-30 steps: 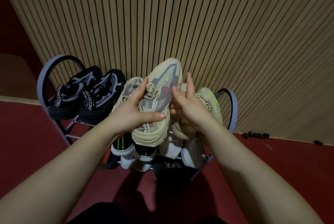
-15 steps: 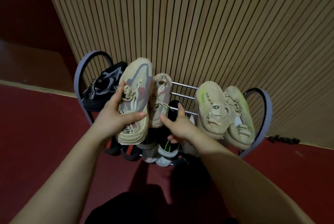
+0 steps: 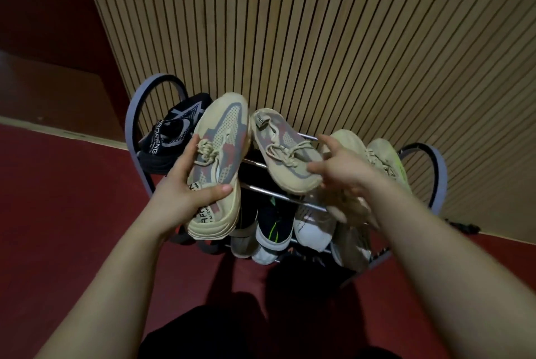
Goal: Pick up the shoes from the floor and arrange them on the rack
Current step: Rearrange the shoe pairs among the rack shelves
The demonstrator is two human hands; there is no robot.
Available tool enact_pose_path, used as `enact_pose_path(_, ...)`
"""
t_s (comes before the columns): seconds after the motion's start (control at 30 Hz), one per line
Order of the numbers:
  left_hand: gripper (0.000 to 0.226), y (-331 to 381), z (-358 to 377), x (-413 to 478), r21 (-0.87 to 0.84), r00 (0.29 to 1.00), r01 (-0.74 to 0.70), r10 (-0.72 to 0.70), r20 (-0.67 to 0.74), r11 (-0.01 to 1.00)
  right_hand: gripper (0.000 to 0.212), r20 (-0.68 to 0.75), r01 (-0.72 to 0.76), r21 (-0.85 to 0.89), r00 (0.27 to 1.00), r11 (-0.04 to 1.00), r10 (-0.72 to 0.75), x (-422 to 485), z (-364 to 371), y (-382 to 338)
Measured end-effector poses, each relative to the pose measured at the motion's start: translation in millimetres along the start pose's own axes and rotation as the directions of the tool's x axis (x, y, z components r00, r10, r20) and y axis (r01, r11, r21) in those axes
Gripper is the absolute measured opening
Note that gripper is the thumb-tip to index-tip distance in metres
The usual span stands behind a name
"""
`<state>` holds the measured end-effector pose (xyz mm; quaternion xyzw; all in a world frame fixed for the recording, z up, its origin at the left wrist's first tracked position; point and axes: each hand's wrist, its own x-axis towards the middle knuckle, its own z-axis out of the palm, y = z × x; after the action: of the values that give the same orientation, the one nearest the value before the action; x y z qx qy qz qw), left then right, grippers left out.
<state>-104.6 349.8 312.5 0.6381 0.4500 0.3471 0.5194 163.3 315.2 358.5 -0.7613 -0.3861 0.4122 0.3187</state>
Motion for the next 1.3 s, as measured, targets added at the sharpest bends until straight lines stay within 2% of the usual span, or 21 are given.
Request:
enact_pose_path(0.1,0.100,2.8,7.2,4.0,-0.018,1.000,-0.005,0.005,-0.013,1.000,0.068,-0.002,0.002,-0.450,1.000,0.893,-0.003,-5.4,-38.2,-6.6)
enact_pose_path(0.17,0.101,4.4,12.5,6.8,-0.036,1.000,0.004,-0.005,-0.013,0.999,0.068,-0.033,-0.053,-0.665,0.999,0.745,0.042,-2.1,-41.6,-4.8)
enact_pose_path(0.23,0.105,5.5,16.9,7.6,-0.054,1.000,0.019,-0.019,-0.005,0.998,0.075,-0.107,-0.094,-0.813,0.994,0.574,0.013,5.7,-34.9,-0.6)
enact_pose_path(0.27,0.106,5.7,18.5,7.3,-0.065,1.000,0.026,-0.027,-0.001,0.998,0.078,-0.133,-0.089,-0.845,0.990,0.528,-0.046,9.1,-27.6,-0.4)
enact_pose_path(0.37,0.103,7.2,21.9,4.3,-0.108,1.000,0.029,-0.029,-0.002,0.994,0.085,-0.083,0.018,-0.876,0.979,0.481,-0.188,21.2,6.0,-3.1)
enact_pose_path(0.53,0.098,8.6,20.1,-0.8,-0.118,0.999,0.004,-0.009,-0.043,0.993,0.114,-0.118,-0.086,-0.937,0.990,0.340,-0.073,52.4,44.0,-4.2)
enact_pose_path(0.63,0.098,7.7,14.9,-4.6,-0.111,0.999,0.007,-0.011,-0.035,0.994,0.117,-0.099,-0.058,-0.929,0.990,0.365,-0.096,59.7,46.1,-11.9)
enact_pose_path(0.73,0.098,5.9,9.5,-4.6,-0.101,1.000,0.001,-0.003,-0.016,0.995,0.120,0.022,0.085,-0.926,0.985,0.367,-0.173,55.2,32.3,-16.5)
enact_pose_path(0.87,0.102,5.0,7.3,0.9,-0.096,1.000,0.001,0.000,0.002,0.995,0.121,0.286,0.348,-0.912,0.919,0.219,-0.270,38.6,-11.7,-23.5)
enact_pose_path(0.97,0.105,5.3,12.1,5.3,-0.099,1.000,-0.010,0.013,0.025,0.995,0.111,0.446,0.460,-0.886,0.879,0.056,-0.166,31.4,-35.5,-21.6)
enact_pose_path(1.03,0.106,5.5,17.0,6.2,-0.102,0.999,0.000,0.004,0.043,0.995,0.100,0.489,0.489,-0.872,0.871,-0.005,-0.056,31.5,-36.3,-14.0)
enact_pose_path(1.1,0.103,4.4,20.5,5.5,-0.102,0.998,0.010,-0.004,0.058,0.995,0.093,0.469,0.469,-0.883,0.882,0.018,0.041,32.0,-29.7,-12.4)
enact_pose_path(1.17,0.098,3.0,21.4,4.9,-0.080,0.998,0.020,-0.015,0.064,0.997,0.089,0.443,0.433,-0.895,0.892,0.109,0.090,28.5,-21.4,-17.9)
enact_pose_path(1.23,0.100,0.5,20.4,4.4,-0.081,0.998,0.018,-0.013,0.061,0.997,0.077,0.393,0.374,-0.870,0.919,0.322,-0.006,19.6,-12.7,-23.5)
enact_pose_path(1.27,0.102,0.0,20.6,4.4,-0.088,0.999,0.020,-0.016,0.050,0.996,0.070,0.302,0.315,-0.836,0.948,0.449,-0.103,12.9,-6.4,-22.0)
enact_pose_path(1.3,0.104,-0.7,20.6,4.6,-0.101,0.999,0.023,-0.020,0.035,0.995,0.068,0.149,0.229,-0.791,0.971,0.567,-0.185,5.3,1.8,-16.4)
